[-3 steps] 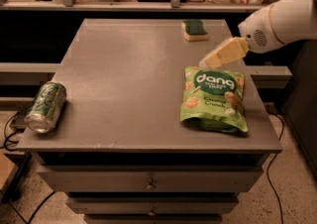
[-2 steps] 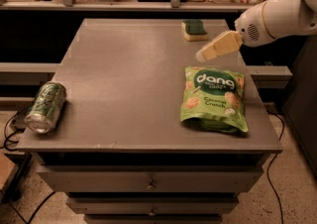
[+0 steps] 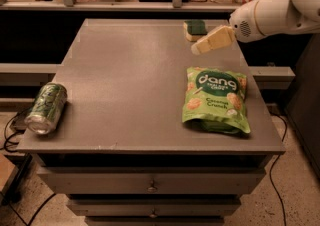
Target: Pick sponge
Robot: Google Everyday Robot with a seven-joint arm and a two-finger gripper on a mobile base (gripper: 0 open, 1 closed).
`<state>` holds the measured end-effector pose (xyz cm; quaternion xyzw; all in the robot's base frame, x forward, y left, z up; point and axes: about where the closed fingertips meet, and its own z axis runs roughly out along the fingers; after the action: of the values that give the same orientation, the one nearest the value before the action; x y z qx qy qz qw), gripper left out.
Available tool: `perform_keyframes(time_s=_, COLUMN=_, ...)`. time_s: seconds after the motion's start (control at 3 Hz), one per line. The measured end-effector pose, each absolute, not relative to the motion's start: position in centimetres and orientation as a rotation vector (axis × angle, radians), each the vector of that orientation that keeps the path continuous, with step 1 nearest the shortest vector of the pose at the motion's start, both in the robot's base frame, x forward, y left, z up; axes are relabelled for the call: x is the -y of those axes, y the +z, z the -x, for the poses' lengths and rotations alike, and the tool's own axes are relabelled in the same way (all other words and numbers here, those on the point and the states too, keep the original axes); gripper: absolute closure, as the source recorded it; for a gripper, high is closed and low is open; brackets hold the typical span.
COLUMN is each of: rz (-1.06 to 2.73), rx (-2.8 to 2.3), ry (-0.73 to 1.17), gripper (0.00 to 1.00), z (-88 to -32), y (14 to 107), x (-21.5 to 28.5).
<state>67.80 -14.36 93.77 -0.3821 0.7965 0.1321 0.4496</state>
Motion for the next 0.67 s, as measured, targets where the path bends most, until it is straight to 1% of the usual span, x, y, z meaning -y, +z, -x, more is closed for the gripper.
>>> perform_keyframes(time_s=0.33, rz=0.928, rx=-1.938, ry=0.329, gripper=0.0, z=-70.1, y=93.3, x=14.0)
perform_keyframes(time_s=0.67, rz=0.849, rx=-1.924, ry=0.375, gripper=0.0, z=-72.9, y=91.9, x=13.8)
